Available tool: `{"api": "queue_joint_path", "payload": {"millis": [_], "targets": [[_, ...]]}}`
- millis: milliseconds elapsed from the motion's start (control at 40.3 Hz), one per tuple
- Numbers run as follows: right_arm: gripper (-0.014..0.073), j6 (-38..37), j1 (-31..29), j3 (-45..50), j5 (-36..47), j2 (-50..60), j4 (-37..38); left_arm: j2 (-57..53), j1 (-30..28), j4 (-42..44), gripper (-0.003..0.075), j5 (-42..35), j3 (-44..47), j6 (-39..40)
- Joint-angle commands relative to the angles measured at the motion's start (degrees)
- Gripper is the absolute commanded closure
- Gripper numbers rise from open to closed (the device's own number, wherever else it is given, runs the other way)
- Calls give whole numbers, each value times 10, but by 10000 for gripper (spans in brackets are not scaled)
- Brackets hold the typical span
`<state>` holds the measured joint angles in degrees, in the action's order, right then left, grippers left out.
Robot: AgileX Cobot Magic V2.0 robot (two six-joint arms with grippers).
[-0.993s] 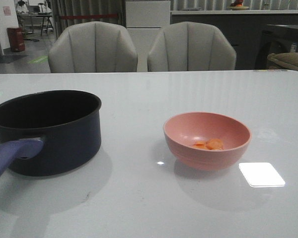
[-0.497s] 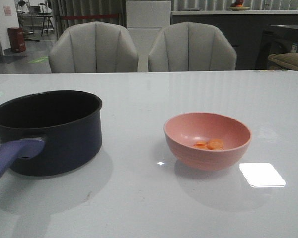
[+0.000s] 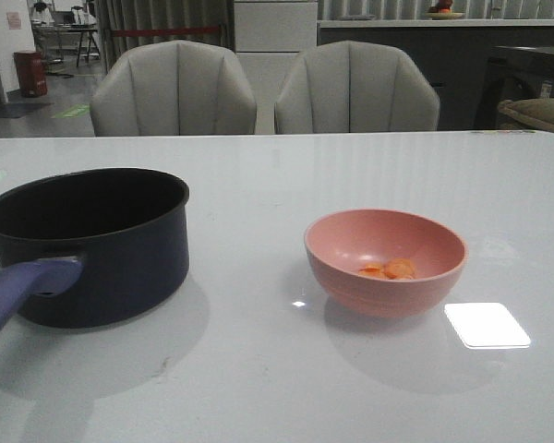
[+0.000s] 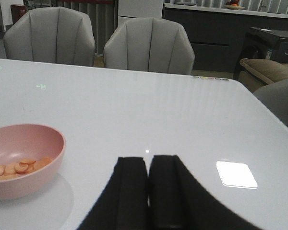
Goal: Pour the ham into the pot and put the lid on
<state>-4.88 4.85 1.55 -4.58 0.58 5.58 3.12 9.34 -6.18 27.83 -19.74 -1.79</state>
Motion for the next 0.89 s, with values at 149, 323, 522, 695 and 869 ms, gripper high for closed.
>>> {"api": "queue_joint_path", "payload": {"millis": [149,323,522,695,869], "targets": [[443,5,0,-3,76,11,4,5,8,-9,114,-60,-14,0],[443,4,1,-8,197,11,4,5,8,-9,114,-60,-14,0],[443,-5,1,-112,30,-55,-7,1,8,-9,114,-64,-14,0],[443,-5,1,-204,-43,-185,-10,1,8,-9,114,-63,-14,0],[443,-4,1,-226,-3,-268,-13,1,8,-9,114,-61,-14,0]]}}
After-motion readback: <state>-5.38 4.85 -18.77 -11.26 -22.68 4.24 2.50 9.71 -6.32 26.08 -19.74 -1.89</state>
